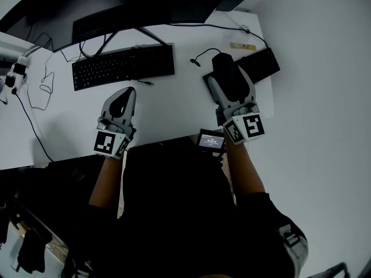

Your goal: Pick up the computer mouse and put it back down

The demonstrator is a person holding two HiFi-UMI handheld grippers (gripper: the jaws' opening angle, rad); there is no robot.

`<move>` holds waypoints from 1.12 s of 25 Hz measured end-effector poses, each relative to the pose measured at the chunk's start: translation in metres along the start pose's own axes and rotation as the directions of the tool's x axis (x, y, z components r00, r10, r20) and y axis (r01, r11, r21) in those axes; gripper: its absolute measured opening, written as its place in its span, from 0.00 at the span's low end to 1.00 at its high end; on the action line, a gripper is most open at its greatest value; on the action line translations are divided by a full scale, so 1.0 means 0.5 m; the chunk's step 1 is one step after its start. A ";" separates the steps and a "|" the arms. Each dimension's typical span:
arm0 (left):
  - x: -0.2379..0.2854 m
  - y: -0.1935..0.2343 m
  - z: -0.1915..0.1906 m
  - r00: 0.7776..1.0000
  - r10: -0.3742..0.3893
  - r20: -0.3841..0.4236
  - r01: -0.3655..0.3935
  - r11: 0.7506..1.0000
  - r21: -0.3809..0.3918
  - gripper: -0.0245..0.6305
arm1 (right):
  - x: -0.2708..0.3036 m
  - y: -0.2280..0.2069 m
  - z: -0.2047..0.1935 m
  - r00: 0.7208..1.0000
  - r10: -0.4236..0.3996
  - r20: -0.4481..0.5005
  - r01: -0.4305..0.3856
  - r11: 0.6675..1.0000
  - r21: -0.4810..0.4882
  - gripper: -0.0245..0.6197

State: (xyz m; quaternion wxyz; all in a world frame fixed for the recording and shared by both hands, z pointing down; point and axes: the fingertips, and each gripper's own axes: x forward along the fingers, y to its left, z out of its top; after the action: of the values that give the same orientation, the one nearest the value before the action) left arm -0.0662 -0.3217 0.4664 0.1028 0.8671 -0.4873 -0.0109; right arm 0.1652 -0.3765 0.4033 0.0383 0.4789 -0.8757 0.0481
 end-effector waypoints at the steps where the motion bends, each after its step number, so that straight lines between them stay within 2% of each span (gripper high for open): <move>1: 0.004 0.000 -0.002 1.000 -0.008 0.004 0.008 1.000 -0.003 0.03 | 0.005 -0.001 -0.020 1.000 0.000 -0.022 0.000 1.000 0.012 0.53; 8: 0.031 -0.014 -0.034 0.998 -0.061 -0.023 0.060 0.998 -0.027 0.03 | 0.011 -0.003 -0.169 0.983 0.001 -0.185 0.016 0.996 0.091 0.53; 14: 0.036 -0.012 -0.086 0.995 -0.072 -0.069 0.068 0.996 -0.066 0.03 | 0.006 0.018 -0.298 0.949 0.039 -0.312 0.009 0.989 0.150 0.53; 20: 0.046 -0.012 -0.116 0.992 -0.088 -0.088 0.080 0.992 -0.095 0.03 | 0.001 0.026 -0.408 0.910 0.043 -0.412 0.026 0.986 0.162 0.53; 28: 0.043 -0.027 -0.155 0.988 -0.102 -0.120 0.086 0.988 -0.128 0.03 | 0.000 0.059 -0.495 0.864 0.045 -0.501 0.018 0.993 0.121 0.53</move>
State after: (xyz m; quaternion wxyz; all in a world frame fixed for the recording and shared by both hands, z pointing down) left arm -0.0343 -0.3204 0.5413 0.1859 0.8802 -0.4367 0.0090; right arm 0.1457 -0.3307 0.6473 0.2356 0.4450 -0.8343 0.2244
